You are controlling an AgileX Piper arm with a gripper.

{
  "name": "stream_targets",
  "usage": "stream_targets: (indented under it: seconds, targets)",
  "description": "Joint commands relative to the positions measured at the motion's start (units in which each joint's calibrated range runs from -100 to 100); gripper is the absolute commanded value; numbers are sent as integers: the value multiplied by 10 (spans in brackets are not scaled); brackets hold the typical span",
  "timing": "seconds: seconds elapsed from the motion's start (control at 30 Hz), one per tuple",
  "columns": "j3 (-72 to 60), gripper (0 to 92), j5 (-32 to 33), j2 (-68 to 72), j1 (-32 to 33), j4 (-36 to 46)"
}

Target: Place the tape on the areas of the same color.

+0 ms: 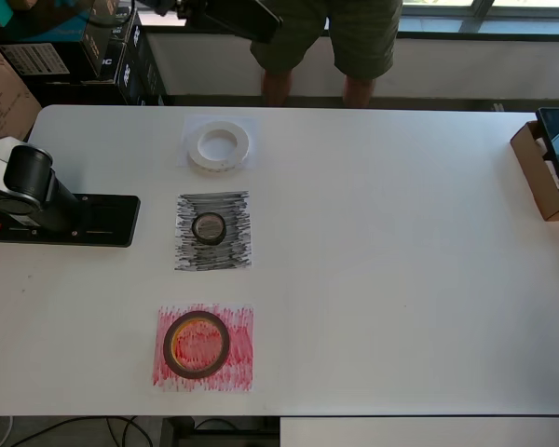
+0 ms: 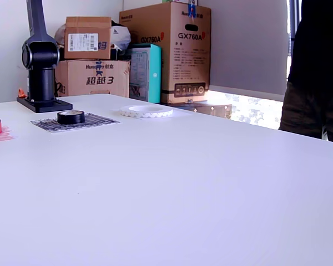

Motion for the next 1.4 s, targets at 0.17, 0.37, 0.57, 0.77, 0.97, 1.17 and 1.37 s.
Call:
stream_targets:
  seconds: [0.17,0.37,0.57,0.77,0.97,1.17,1.37]
  targets:
    - [564,815,-204,-240,-34,-470]
    - [646,532,-196,-344,-34,-485]
    - [683,164,-129,-426,-43,-483]
    - [739,28,-80,-537,-36,-478]
    - [841,30,-79,-678,-31,-478]
    - [888,30,-79,-810,18,-430]
    - [887,30,-79,-818,65,-388]
